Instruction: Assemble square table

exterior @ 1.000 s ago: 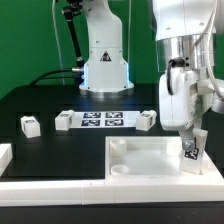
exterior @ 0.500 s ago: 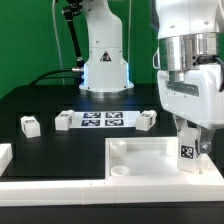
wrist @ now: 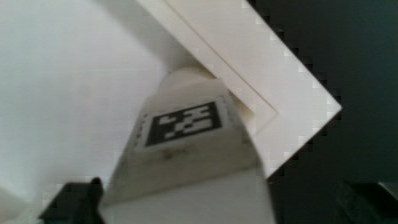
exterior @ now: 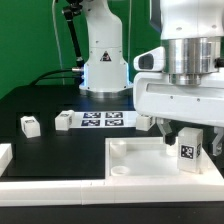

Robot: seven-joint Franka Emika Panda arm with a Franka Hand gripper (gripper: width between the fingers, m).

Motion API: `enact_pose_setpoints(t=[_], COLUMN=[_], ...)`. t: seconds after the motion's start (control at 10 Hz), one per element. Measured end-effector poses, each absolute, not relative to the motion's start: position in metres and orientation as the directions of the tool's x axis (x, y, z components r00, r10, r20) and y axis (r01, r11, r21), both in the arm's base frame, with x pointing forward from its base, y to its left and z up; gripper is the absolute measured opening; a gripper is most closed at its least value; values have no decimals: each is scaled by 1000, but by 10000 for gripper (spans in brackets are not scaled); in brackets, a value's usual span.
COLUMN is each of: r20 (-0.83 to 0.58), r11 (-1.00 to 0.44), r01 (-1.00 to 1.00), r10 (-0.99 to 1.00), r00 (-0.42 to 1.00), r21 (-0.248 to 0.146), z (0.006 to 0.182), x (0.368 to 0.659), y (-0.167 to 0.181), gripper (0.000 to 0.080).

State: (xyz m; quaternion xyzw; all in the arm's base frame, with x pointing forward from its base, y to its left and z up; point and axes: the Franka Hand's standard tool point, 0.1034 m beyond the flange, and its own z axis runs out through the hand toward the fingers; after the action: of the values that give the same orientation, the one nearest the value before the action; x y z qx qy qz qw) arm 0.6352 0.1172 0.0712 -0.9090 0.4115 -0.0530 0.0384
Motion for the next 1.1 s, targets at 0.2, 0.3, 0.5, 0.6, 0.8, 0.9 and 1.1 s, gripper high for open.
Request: enact_pose_setpoints(t=[0.2,0.3,0.5,0.6,0.8,0.9,1.1], r20=[65,55,37,18,-68,-108,-141], r11=[-652,-590,-465,-370,57,237,422], r01=[-750,-799,-878,-922,-993,-967,-903], r10=[-758,-807,-885,-929,-996,-968,-902], r00=[649,588,464,370,-50,-226,-408], r21=[-113,-117,-116,-117,-100,-93,-81], z=[71,71,69,69,67,67,66], x=[635,635,633,632,628,628,626], y=[117,116,113,110,107,112,114], gripper=[529,347,297,297,296,295,295])
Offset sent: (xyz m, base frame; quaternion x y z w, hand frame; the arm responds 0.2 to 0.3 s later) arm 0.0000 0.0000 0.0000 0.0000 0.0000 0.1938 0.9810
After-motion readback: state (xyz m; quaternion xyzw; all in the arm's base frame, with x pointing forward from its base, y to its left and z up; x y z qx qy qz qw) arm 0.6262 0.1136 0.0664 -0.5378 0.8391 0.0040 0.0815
